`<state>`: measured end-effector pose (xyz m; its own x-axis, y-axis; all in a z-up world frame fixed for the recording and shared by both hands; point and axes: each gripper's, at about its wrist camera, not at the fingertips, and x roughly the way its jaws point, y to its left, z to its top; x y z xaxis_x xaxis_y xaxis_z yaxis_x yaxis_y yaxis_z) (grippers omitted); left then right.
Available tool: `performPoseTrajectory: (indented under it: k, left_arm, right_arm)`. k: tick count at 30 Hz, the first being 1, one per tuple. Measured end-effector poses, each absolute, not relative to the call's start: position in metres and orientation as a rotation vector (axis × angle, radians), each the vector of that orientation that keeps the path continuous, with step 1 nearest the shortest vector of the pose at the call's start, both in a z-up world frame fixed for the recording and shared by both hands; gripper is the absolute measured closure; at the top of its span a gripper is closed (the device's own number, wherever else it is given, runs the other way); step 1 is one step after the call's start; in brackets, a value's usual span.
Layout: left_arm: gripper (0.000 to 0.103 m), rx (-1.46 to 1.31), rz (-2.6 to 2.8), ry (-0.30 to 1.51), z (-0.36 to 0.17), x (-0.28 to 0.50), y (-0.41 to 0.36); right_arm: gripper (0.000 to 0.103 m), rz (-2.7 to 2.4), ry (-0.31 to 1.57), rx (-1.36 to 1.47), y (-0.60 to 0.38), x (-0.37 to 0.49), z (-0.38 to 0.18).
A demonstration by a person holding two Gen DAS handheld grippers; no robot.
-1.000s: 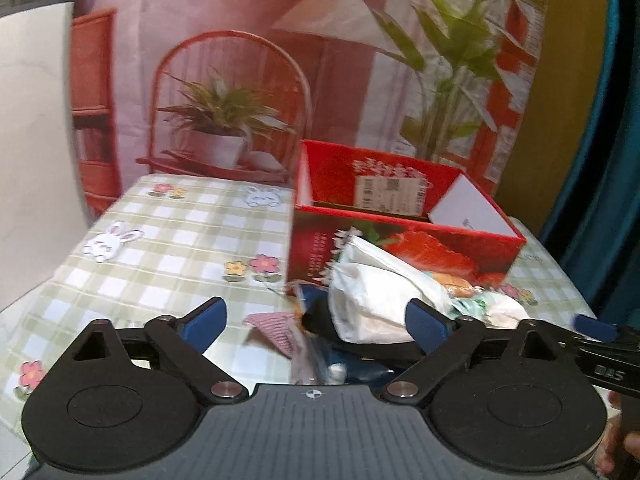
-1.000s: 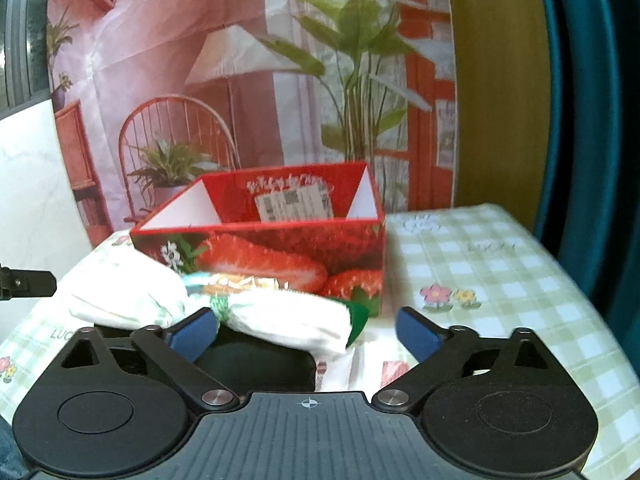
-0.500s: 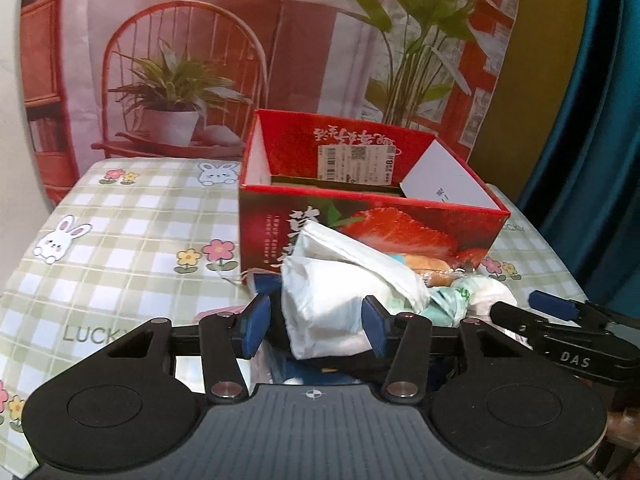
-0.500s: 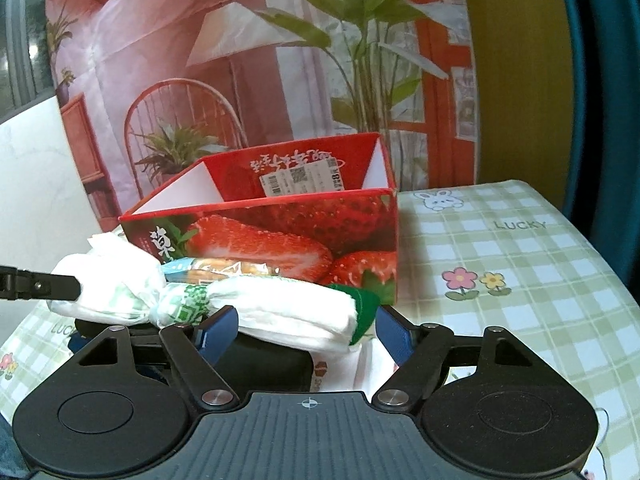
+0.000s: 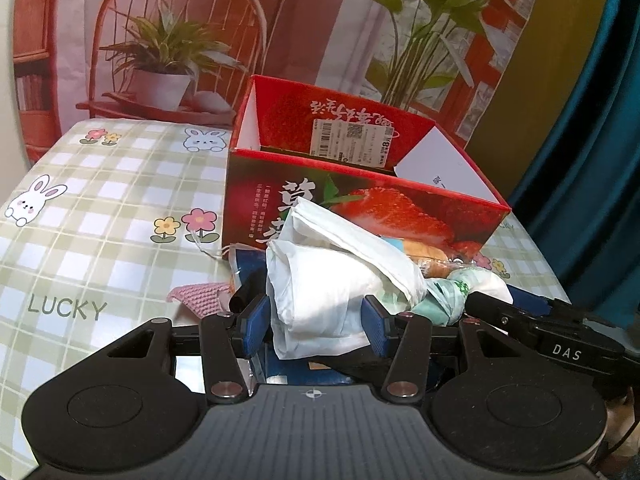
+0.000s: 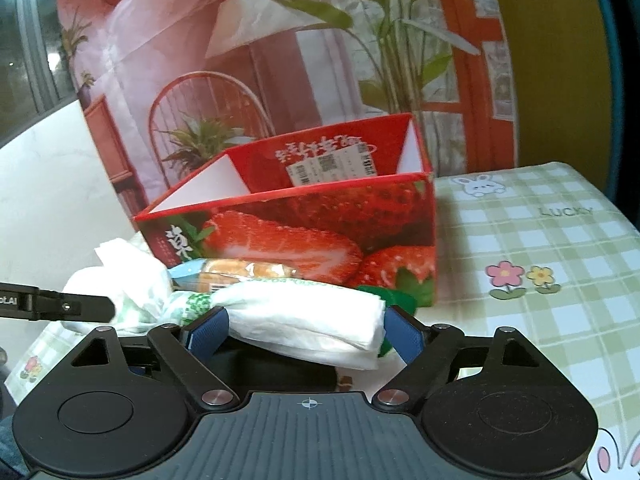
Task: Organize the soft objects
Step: 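Close the left gripper on the white tissue and lift it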
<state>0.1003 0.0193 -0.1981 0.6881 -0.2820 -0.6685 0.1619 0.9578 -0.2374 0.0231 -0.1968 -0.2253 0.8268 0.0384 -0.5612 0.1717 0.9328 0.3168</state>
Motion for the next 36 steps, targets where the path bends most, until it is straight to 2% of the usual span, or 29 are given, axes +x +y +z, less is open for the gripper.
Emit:
performPoseTrajectory:
  k: [2,5,8,12,19,23,25,30,36]
  left_arm:
    - [0.052,-0.175,-0.251,0.769,-0.199,0.1,0.019]
    - [0.062,-0.187,-0.265,0.756,-0.199,0.099,0.02]
    - [0.07,-0.162,-0.269,0.73,-0.196,0.096,0.017]
    - [0.071,-0.167,-0.274,0.719,-0.193,0.096,0.019]
    - [0.073,-0.171,-0.29,0.675,-0.184,0.093,0.022]
    - [0.077,-0.184,-0.292,0.654,-0.181,0.092,0.025]
    - [0.081,-0.184,-0.29,0.645,-0.18,0.092,0.026]
    - [0.082,-0.191,-0.289,0.627,-0.176,0.088,0.027]
    - [0.082,-0.176,-0.3,0.59,-0.167,0.086,0.025]
  right_arm:
    - [0.019,-0.065,0.597,0.377,-0.197,0.024,-0.226]
    - [0.019,-0.062,0.597,0.395,-0.199,0.024,-0.228]
    - [0.024,-0.059,0.595,0.41,-0.2,0.022,-0.227]
    - [0.033,-0.066,0.578,0.411,-0.2,0.017,-0.22]
    - [0.036,-0.069,0.548,0.4,-0.197,0.013,-0.206]
    - [0.039,-0.066,0.528,0.39,-0.195,0.01,-0.197]
    - [0.043,-0.064,0.523,0.378,-0.193,0.008,-0.194]
    - [0.064,-0.076,0.534,0.375,-0.192,0.005,-0.192]
    - [0.069,-0.074,0.496,0.373,-0.194,-0.001,-0.18]
